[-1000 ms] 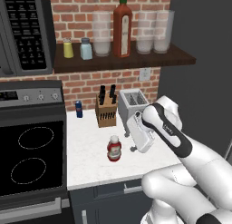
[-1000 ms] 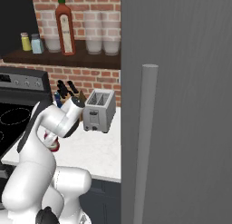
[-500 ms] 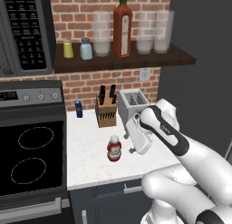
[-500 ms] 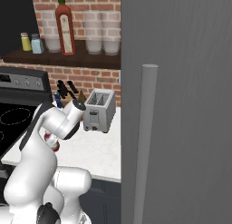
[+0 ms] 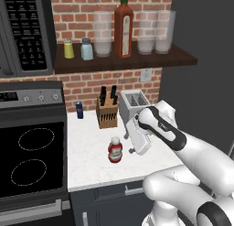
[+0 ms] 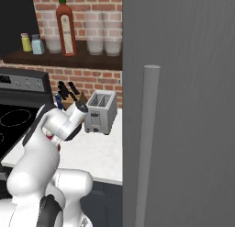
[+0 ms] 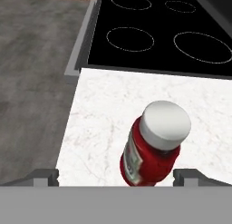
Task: Put the shaker and condiment bottle from the counter next to their counterparts in the cabinet.
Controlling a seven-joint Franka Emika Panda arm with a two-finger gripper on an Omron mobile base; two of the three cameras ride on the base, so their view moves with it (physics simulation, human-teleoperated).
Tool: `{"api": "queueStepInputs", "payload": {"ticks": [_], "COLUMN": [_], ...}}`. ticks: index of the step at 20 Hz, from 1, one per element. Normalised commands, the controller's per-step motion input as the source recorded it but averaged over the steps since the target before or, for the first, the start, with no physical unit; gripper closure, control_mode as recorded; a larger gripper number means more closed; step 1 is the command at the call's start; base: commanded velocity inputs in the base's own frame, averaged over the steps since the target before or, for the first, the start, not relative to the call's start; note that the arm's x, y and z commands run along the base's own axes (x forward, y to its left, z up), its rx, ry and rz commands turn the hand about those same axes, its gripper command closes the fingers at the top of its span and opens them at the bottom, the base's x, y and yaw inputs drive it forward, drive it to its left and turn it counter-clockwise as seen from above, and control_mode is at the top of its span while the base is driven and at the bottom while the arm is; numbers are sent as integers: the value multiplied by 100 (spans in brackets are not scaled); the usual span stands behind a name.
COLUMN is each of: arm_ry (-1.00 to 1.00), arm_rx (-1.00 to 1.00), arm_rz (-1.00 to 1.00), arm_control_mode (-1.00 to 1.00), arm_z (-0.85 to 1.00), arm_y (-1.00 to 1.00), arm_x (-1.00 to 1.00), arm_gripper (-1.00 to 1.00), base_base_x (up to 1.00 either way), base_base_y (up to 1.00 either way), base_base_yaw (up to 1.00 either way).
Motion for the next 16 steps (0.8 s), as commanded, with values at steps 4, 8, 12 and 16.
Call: {"api": "queueStepInputs", "payload": {"ticks": [4, 8, 12, 16], "arm_ry": [0, 0, 0, 0], "arm_rx": [0, 0, 0, 0], "arm_rz": [0, 0, 0, 0], "arm_control_mode": [-100, -100, -100, -100], "arm_z": [-4, -9, -10, -13], "arm_y": [0, 0, 2, 9], "arm_x": [21, 7, 3, 1], "arm_gripper": [-100, -100, -100, -100], "base_base_x": [0, 0, 0, 0], "base_base_y": [0, 0, 0, 0], "base_base_yaw": [0, 0, 0, 0]}}
